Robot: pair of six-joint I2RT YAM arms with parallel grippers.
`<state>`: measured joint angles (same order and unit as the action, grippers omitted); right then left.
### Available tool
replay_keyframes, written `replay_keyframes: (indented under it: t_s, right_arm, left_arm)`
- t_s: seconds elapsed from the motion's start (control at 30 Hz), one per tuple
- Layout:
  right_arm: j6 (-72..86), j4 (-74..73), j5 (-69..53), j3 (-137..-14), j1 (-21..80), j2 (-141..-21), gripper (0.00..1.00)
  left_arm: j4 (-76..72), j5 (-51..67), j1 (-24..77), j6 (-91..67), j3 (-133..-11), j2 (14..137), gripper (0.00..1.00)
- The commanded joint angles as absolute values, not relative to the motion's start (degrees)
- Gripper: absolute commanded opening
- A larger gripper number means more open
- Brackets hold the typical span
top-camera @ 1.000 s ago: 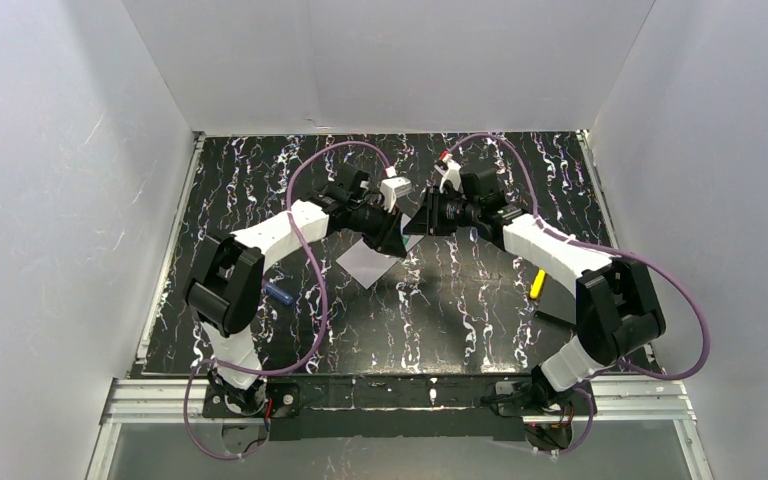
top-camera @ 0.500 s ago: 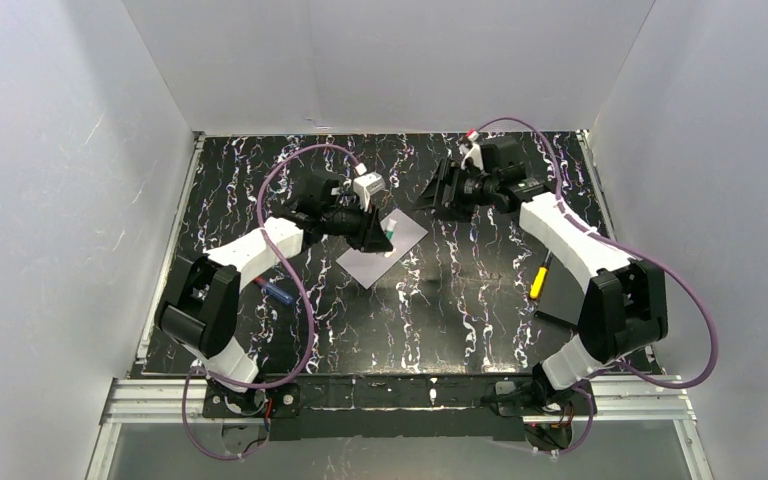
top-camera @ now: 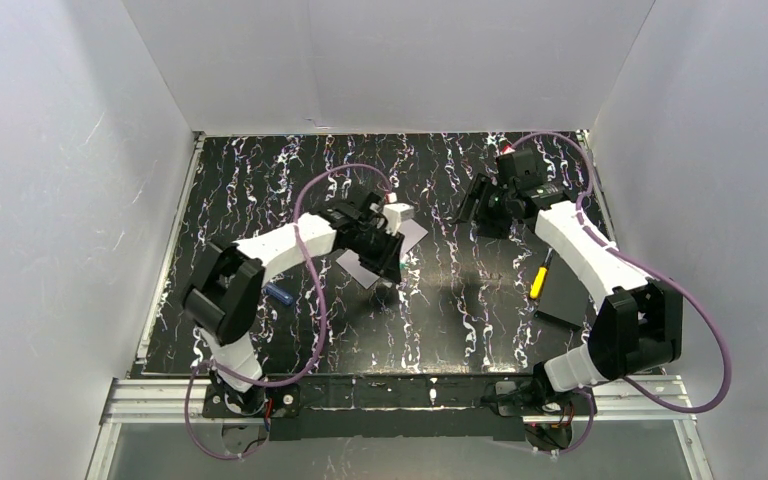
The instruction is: Place the letter into the envelope and seal it
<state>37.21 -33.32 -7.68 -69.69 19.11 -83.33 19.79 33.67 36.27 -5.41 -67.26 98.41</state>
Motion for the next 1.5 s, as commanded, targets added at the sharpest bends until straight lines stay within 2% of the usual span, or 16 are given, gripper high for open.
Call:
replay_keyframes:
  t_s: [0.0, 0.2, 0.43, 0.53, 0.87, 0.97, 1.07, 1.17, 1.27, 1.3, 1.4, 1.47]
  right_arm:
    - [36.3, -39.0, 2.4, -67.5, 18.4, -79.8, 0.71]
    - [36.7, -40.1, 3.3, -64.7, 17.8, -78.3, 0.71]
    - [37.2, -40.2, 3.5, -63.0, 17.4, -77.2, 0.71]
    - [37.2, -40.3, 4.0, -62.9, 17.3, -77.0, 0.71]
    - [37.2, -39.2, 1.8, -62.0, 17.1, -78.1, 0.71]
    - [37.3, -38.9, 0.5, -61.3, 17.1, -78.1, 0.71]
    - [38.0, -40.0, 0.6, -61.5, 17.1, -77.6, 0.71]
    - [39.6, -42.8, 7.5, -64.5, 17.1, -75.1, 0.7]
    - [39.0, -43.0, 13.0, -67.8, 17.0, -72.2, 0.71]
    - [38.5, -43.4, 14.6, -69.3, 17.0, -71.8, 0.72]
    - [36.1, -44.7, 19.5, -73.3, 17.0, -71.7, 0.72]
    - [34.5, -45.3, 23.0, -75.6, 17.0, -70.9, 0.76]
  left_arm:
    - [28.8, 25.9, 40.9, -6.8, -73.7, 104.2, 0.1]
    - [31.0, 18.8, 44.5, -9.6, -78.9, 111.5, 0.15]
    - [31.8, 15.1, 45.5, -10.2, -81.3, 115.5, 0.36]
    - [32.2, 14.6, 45.9, -9.6, -81.1, 115.6, 0.41]
    - [33.5, 15.8, 46.0, -8.5, -81.6, 114.9, 0.43]
    - [33.6, 17.2, 46.1, -8.6, -82.0, 113.3, 0.46]
    - [35.4, 16.7, 45.9, -9.3, -83.8, 109.2, 0.55]
    - [36.8, 12.1, 45.8, -10.3, -84.3, 103.6, 0.69]
    - [40.2, 4.1, 45.5, -11.3, -85.2, 98.0, 0.87]
    - [41.2, 0.2, 45.5, -12.1, -85.4, 95.9, 0.97]
    - [43.4, -10.0, 44.2, -15.0, -86.3, 88.5, 0.98]
    - [41.6, -15.0, 43.4, -14.2, -85.7, 82.5, 0.98]
